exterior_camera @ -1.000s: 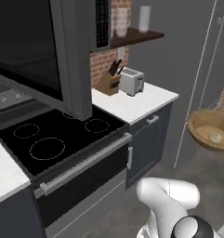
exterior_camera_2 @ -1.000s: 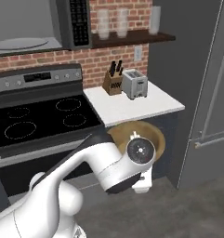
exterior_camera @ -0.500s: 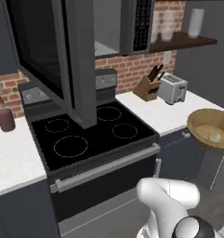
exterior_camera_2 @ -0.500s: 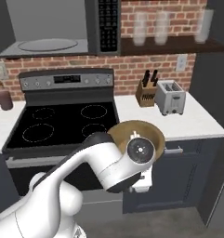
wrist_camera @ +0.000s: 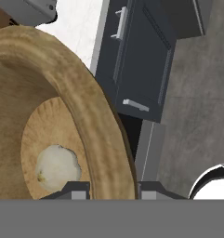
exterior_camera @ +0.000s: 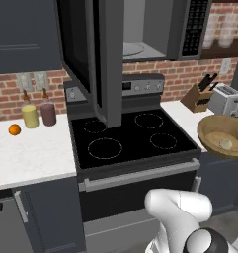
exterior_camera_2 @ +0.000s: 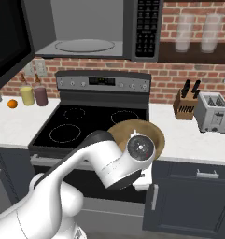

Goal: Pick the garlic from the sink and place it in the bowl. Then pick the bowl and place it in the microwave. Then close the microwave door and press the start button.

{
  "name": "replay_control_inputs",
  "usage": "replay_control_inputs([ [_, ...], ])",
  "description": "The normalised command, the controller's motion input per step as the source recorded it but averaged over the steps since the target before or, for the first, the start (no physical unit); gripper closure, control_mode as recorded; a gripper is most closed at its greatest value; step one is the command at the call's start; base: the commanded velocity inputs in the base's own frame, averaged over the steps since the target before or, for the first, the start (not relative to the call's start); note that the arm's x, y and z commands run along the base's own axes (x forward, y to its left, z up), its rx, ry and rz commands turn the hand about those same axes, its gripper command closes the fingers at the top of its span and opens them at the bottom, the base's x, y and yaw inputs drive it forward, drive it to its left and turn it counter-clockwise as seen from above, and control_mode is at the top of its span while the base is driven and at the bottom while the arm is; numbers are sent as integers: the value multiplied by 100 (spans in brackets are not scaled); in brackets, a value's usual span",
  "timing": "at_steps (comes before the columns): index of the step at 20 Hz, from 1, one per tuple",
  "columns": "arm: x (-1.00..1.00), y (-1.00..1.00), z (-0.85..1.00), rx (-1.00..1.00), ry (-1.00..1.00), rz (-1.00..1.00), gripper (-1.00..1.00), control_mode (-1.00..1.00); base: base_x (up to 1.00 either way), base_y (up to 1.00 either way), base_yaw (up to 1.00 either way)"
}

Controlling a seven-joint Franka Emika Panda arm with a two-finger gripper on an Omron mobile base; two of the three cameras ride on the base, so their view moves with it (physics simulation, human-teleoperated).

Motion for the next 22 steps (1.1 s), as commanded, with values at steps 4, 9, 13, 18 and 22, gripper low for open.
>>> replay_control_inputs([
  [4, 0, 0, 0, 0, 0, 0, 100, 100, 55, 0, 33],
  [9, 0, 0, 0, 0, 0, 0, 100, 100, 34, 0, 36],
  [13, 0, 0, 0, 0, 0, 0, 100, 100, 13, 0, 25],
  [18, 0, 0, 0, 0, 0, 0, 100, 100, 31, 0, 4],
  [22, 0, 0, 0, 0, 0, 0, 100, 100, 34, 1, 0],
])
